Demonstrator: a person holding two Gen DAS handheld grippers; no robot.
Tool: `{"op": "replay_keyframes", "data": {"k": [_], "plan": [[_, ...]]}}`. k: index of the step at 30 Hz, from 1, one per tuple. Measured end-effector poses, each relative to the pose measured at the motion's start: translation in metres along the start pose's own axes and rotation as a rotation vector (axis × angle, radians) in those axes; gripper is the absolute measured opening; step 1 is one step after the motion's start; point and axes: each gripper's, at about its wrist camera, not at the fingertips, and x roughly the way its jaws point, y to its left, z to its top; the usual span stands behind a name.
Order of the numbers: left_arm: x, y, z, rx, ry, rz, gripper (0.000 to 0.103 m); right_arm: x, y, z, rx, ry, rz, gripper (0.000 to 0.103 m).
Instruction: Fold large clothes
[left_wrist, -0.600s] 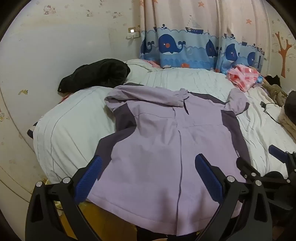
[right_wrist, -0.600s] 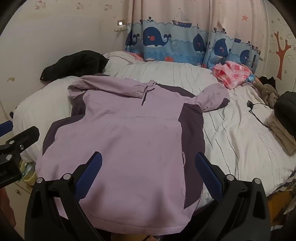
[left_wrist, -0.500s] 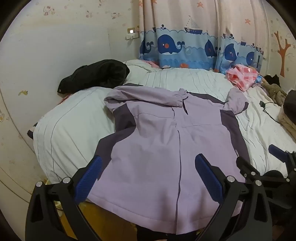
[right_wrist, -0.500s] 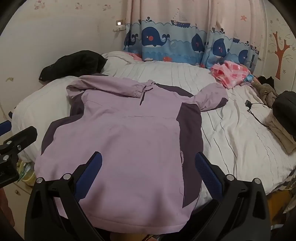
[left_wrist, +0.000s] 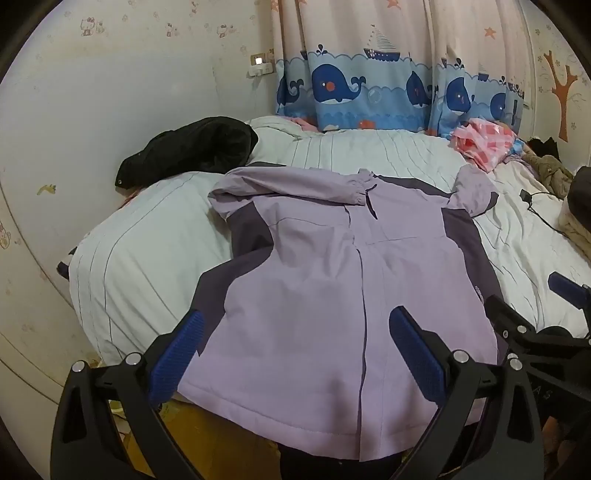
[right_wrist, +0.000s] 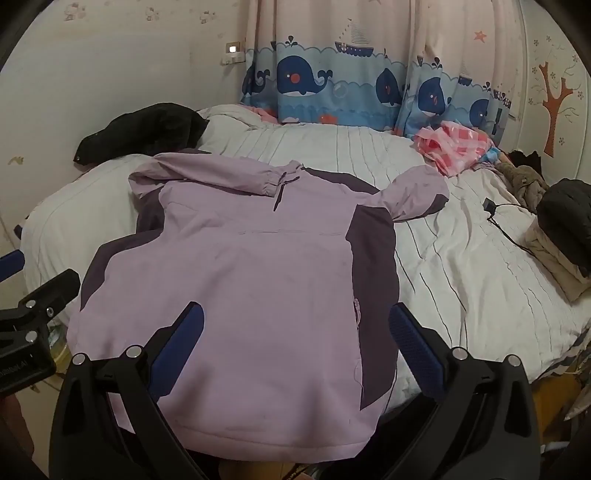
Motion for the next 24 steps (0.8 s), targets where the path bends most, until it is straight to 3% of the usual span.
{"op": "replay_keyframes", "data": {"k": [24], "plan": [[0.0046,-0.0008,-0.0010,-0.022,0.012,-0.013,0.096,0.0018,-0.0026,-0.0019,0.004,0.012,-0.024,0.097]]}}
